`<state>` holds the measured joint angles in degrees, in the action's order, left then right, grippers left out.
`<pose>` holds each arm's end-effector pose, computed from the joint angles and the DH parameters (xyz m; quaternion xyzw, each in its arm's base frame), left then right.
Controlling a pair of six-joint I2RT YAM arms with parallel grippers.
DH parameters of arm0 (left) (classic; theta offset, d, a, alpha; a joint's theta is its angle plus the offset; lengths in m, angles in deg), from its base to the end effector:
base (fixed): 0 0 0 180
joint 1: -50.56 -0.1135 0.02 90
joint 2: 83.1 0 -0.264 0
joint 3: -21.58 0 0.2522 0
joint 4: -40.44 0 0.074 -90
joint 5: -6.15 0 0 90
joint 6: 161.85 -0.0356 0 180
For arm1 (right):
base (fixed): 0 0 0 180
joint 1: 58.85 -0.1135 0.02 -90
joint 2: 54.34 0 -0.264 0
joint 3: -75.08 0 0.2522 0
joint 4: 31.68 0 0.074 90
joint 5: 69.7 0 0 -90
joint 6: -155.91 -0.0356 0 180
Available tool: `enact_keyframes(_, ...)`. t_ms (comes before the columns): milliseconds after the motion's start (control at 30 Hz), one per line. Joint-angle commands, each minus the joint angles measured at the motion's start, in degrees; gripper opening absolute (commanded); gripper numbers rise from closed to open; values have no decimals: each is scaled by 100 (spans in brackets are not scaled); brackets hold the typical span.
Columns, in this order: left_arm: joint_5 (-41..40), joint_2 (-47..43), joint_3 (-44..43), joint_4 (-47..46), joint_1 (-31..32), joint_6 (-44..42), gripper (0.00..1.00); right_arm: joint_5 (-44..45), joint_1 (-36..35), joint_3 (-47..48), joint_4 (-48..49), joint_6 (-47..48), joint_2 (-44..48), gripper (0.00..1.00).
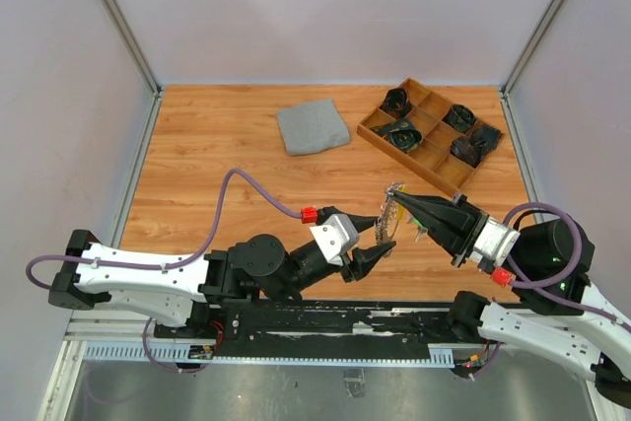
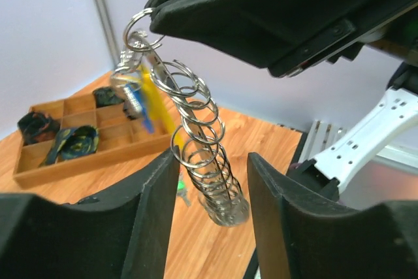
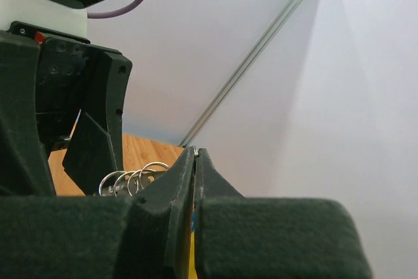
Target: Put the keys on the keyring
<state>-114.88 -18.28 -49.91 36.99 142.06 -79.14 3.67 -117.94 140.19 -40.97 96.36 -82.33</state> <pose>0.0115 -0.2614 0.4001 0.3362 0.5583 -0.3679 0.6633 0.0342 0.0769 0.4401 -0.4477 0.2755 0.2819 0.8026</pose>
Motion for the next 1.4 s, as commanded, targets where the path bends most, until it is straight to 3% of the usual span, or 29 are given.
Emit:
enact_keyframes(0, 674, 10, -123, -559, 26, 45, 55, 211, 16, 32, 552, -224, 65, 1)
enact_keyframes(133, 965, 34, -167, -631, 26, 126, 63, 212, 20, 50, 539, -251, 108, 0)
enact_keyframes(300, 1012, -245, -155, -711, 25, 216, 64, 85, 14, 132, 402, -262, 238, 0)
enact_keyframes(700, 1194, -780, -264, -1076, 26, -183, 41, -930, 16, 344, 365, -966, 268, 1)
enact_keyframes(1000, 1521, -798, -477, -827, 25, -486, 33, -1485, 20, 492, 505, -1329, 157, 0)
enact_keyframes(1367, 1934, -479, -842, -354, 25, -587, 33, -1582, 16, 466, 736, -1491, 141, 1)
